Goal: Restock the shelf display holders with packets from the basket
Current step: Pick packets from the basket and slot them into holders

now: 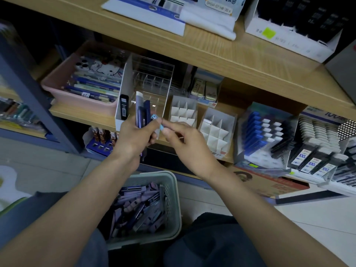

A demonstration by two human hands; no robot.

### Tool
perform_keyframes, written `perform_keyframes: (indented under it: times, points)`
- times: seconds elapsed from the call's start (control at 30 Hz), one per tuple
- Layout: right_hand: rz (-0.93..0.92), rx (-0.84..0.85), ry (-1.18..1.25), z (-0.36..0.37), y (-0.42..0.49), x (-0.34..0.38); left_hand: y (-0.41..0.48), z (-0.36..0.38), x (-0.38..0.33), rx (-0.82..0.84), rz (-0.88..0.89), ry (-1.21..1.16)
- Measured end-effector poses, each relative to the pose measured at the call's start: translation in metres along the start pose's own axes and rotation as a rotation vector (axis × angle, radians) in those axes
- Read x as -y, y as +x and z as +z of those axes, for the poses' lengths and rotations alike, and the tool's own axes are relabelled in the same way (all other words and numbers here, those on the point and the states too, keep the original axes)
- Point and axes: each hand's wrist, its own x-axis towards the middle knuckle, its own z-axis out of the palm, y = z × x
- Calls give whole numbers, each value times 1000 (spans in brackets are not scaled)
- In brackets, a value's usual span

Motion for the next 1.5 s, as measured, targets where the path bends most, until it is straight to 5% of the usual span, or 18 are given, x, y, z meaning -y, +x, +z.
perform_keyframes:
  times: [0.17,0.3,0.6,0.8,1.1,1.5]
  points:
    - [149,39,204,8,17,4,4,-17,-3,91,73,118]
    - [55,58,103,14,34,10,12,-36,-4,63,98,141]
    - [-53,-587,82,10,88,6,42,-59,-6,8,91,61]
    - [23,-782,254,9,113,3,57,-51,-3,44,48,8]
    - [64,-614,-320,10,153,-4,57,-39,-4,140,5,-75]
    - [223,-515,-269,2,164,3,56,-35,-7,121,36,-154]
